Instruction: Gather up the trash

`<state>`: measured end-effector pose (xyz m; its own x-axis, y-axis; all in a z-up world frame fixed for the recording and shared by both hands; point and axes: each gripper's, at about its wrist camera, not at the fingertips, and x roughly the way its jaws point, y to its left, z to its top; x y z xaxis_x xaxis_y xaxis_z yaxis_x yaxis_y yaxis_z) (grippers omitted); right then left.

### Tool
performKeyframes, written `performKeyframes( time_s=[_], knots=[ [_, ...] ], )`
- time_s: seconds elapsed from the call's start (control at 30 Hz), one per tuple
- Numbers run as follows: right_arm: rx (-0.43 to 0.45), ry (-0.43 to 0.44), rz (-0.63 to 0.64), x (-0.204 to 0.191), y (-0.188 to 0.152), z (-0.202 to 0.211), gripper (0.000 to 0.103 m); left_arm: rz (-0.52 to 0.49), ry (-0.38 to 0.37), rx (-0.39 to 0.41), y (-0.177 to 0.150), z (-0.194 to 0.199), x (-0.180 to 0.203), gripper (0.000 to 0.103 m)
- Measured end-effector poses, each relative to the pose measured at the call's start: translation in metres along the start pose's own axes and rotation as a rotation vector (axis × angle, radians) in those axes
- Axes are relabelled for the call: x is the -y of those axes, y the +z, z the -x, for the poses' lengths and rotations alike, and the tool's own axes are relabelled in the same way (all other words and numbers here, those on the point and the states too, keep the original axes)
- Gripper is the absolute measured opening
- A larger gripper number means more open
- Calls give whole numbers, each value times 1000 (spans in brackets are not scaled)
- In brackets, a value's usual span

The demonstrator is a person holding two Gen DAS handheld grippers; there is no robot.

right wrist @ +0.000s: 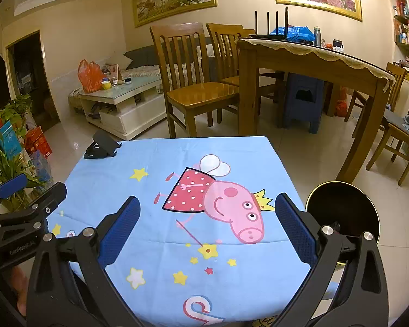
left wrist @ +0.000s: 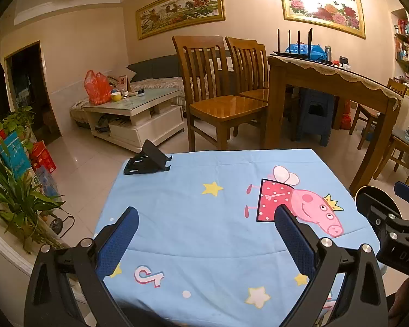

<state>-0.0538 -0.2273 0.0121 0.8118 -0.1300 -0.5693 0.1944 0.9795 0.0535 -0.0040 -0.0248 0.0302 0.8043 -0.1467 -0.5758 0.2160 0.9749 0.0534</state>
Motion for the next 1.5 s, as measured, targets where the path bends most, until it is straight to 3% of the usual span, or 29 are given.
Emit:
performKeyframes(
  time_s=[1.5],
  knots=[
    [-18, 18, 1, 1, -10, -4, 97, -12, 11, -10, -5, -9, -5, 96]
  ],
)
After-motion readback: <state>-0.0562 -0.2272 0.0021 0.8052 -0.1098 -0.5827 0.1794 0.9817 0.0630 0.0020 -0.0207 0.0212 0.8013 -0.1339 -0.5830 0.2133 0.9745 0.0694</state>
